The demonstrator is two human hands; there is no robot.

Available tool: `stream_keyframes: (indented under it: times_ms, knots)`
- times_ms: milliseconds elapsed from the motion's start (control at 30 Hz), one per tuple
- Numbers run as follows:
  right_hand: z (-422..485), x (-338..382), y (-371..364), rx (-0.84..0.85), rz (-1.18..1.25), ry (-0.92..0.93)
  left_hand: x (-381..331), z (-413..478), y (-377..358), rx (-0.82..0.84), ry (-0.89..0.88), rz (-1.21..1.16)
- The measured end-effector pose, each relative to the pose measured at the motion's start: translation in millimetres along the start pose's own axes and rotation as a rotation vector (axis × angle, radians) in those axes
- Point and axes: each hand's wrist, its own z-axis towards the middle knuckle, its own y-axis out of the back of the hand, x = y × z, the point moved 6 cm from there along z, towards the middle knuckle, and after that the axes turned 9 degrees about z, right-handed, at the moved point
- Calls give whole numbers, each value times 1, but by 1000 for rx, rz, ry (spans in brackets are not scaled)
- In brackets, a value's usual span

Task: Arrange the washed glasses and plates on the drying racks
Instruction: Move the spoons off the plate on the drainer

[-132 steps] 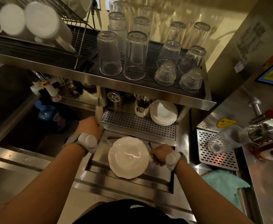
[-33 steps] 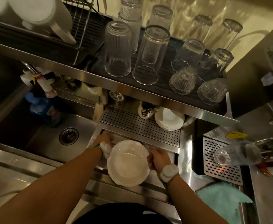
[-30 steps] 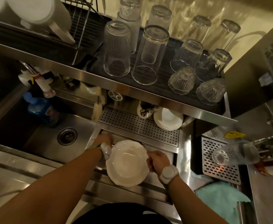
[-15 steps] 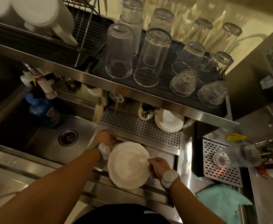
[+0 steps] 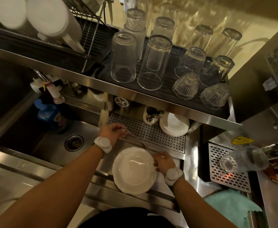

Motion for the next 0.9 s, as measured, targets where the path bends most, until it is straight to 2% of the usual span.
stream_keyframes:
  times_ms: [167,233,300,367,467,567,667,700,800,900]
  knots:
    - [5,33,-6,21,-56,117,-33,-11,1,93,-44,-139]
    - [1,36,-11,64,97,30,-42,-16,0,117,-61,-188]
    - [-8,36,-22,212,259,-111,-47,-19,-2,141,-64,-219]
    - [-18,34,-30,344,314,-202,-47,-22,-3,137,-59,-236]
    - [-27,37,-32,418,354,-194,-40,-23,-5,120,-49,-224]
    - [-36,47,-24,436,314,-89,-19,-22,-6,85,1,-50]
    - [-47,71,-16,399,193,87,6,-20,-6,91,11,440]
    - [-51,83,-13,382,202,156,16,-19,-8,121,36,534]
    - [-55,114,-2,291,311,284,41,-25,-13,203,182,693]
    - [-45,130,2,169,345,303,63,-37,-21,294,188,789]
